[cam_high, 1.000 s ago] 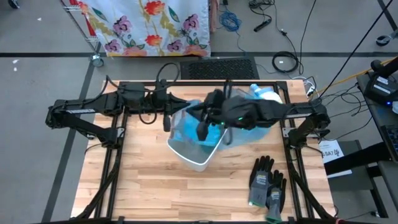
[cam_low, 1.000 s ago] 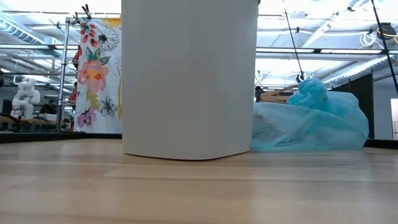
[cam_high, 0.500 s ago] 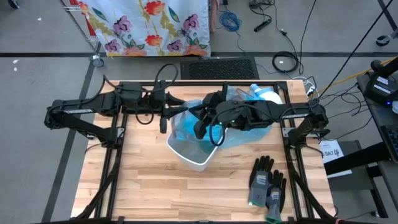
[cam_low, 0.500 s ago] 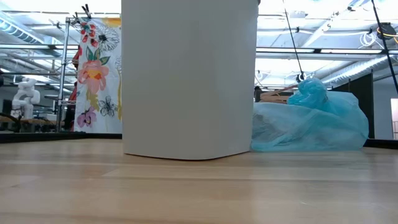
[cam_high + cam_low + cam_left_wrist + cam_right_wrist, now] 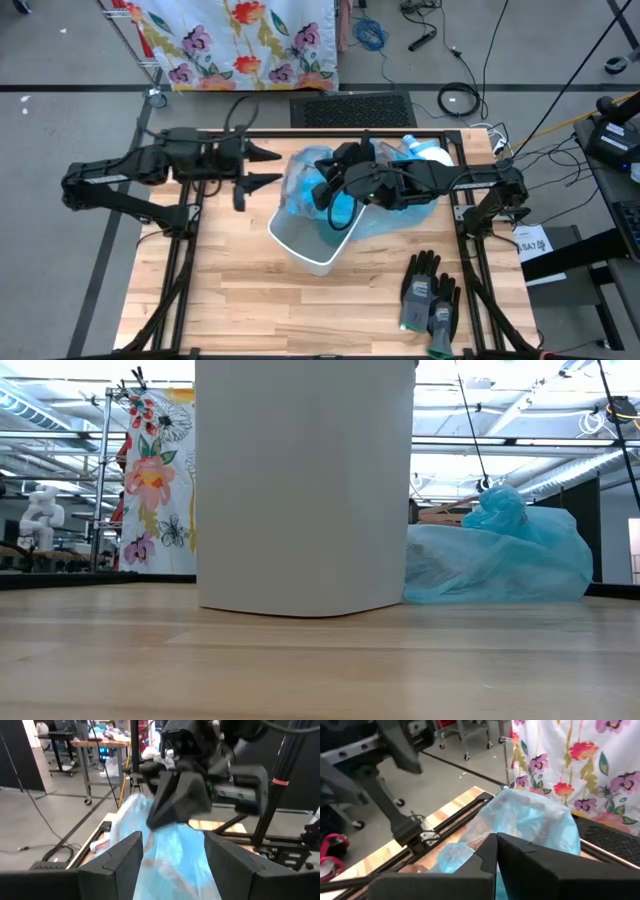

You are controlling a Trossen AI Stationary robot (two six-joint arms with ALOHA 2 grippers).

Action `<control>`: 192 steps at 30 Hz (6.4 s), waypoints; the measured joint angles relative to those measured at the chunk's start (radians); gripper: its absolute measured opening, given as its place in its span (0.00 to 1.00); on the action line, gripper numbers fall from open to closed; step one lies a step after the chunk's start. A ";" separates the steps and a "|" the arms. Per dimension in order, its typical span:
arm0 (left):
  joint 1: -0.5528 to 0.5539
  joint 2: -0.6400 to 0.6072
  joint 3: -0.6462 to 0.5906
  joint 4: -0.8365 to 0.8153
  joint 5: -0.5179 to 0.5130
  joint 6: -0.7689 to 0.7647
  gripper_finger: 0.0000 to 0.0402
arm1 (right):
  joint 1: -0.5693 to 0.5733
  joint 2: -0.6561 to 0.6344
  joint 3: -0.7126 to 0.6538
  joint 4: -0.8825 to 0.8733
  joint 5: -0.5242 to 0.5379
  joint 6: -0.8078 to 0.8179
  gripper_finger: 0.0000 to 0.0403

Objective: Place trash/remove bag and relplace
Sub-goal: Insert the new blue trash bag into the white trash bin

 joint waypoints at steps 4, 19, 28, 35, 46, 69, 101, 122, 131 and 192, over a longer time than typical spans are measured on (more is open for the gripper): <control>0.000 -0.041 0.000 -0.097 -0.027 -0.083 0.53 | 0.011 -0.007 0.000 -0.009 0.028 0.019 0.00; 0.003 0.070 -0.001 -0.269 -0.052 -0.117 0.53 | 0.054 -0.040 0.001 -0.146 -0.042 0.237 0.00; 0.045 0.145 -0.001 -0.125 -0.075 -0.044 0.53 | 0.068 -0.040 0.001 -0.160 -0.152 0.291 0.00; 0.115 0.175 -0.001 -0.103 -0.204 -0.040 0.53 | 0.094 -0.040 0.001 -0.287 -0.165 0.370 0.00; 0.177 0.197 0.000 -0.062 -0.206 -0.042 0.53 | 0.130 -0.071 0.000 -0.276 -0.162 0.359 0.00; 0.168 0.199 0.000 0.383 0.097 -0.133 0.53 | -0.078 -0.072 0.000 0.149 -0.364 -0.129 0.00; 0.168 0.195 0.000 0.527 0.106 -0.262 0.53 | -0.076 -0.191 0.001 -0.368 -0.324 -0.003 0.00; 0.170 0.199 0.103 0.571 0.090 -0.365 0.53 | -0.096 0.009 -0.004 0.029 -0.750 -0.166 0.00; 0.163 0.220 0.122 0.340 0.091 -0.366 0.53 | -0.099 -0.143 -0.005 -0.259 -0.505 -0.117 0.00; 0.247 0.323 0.203 -0.278 0.224 -0.250 0.53 | -0.042 -0.230 -0.005 -0.344 -0.610 -0.252 0.00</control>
